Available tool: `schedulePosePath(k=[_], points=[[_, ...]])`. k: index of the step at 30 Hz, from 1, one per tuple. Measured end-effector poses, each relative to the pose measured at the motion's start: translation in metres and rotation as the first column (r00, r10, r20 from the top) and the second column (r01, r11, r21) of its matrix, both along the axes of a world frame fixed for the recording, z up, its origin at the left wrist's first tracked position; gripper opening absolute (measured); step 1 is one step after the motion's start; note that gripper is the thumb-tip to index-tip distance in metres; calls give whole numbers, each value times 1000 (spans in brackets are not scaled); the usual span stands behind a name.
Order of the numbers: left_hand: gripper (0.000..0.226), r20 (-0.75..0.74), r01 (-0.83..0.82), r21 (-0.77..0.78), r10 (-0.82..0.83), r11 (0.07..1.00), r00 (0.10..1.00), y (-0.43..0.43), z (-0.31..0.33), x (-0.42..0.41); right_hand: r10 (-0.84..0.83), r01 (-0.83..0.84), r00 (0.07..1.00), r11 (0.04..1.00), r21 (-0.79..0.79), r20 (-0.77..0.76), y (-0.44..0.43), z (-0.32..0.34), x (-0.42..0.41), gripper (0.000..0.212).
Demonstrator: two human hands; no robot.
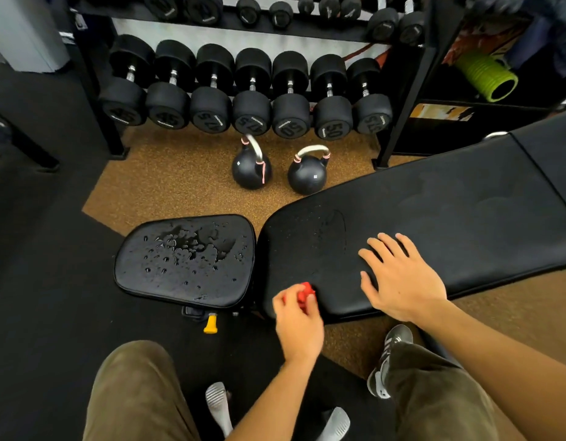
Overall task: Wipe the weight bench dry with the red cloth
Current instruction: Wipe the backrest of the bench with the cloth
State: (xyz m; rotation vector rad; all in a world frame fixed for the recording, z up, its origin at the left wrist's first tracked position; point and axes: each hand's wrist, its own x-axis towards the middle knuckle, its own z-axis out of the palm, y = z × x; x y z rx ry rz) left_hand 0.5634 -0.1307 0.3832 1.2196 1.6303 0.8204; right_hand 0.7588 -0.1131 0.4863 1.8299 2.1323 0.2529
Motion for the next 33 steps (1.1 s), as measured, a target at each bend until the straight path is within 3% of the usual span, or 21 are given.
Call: schedulePosePath(k=[4,7,12,17,19,23,29,33], points=[[25,-24,214,196,-213,957,977,-16,8,9,-34,33,999,999,-10,-11,0,-1,-4,55],[28,-100,250,259,-231,933,968,-15,-17,-14,-33,33,999,999,-7,-15,0,-2,-5,55],[26,-96,-31,98,40,995,995,8,-43,-42,-10,10,1000,1000,-3,-14,1,-3,-4,54],[26,-9,-263,-157,265,952,964,20,-42,-41,-3,3,1000,1000,13,-11,3,-7,-5,54],[27,-3,-189,-60,189,980,982,11,-36,-33,-7,7,1000,1000,24,-10,3,-8,-4,53],[32,-82,127,144,-116,981,990,0,-44,-50,-10,11,1000,999,46,-15,3,-10,-5,51],[31,-58,-141,-106,135,984,989,26,-46,-48,-19,20,1000,998,62,-22,2,-11,-5,50],[33,-46,18,23,-17,1000,999,18,-45,-39,-31,32,999,999,44,-17,3,-12,-5,51]])
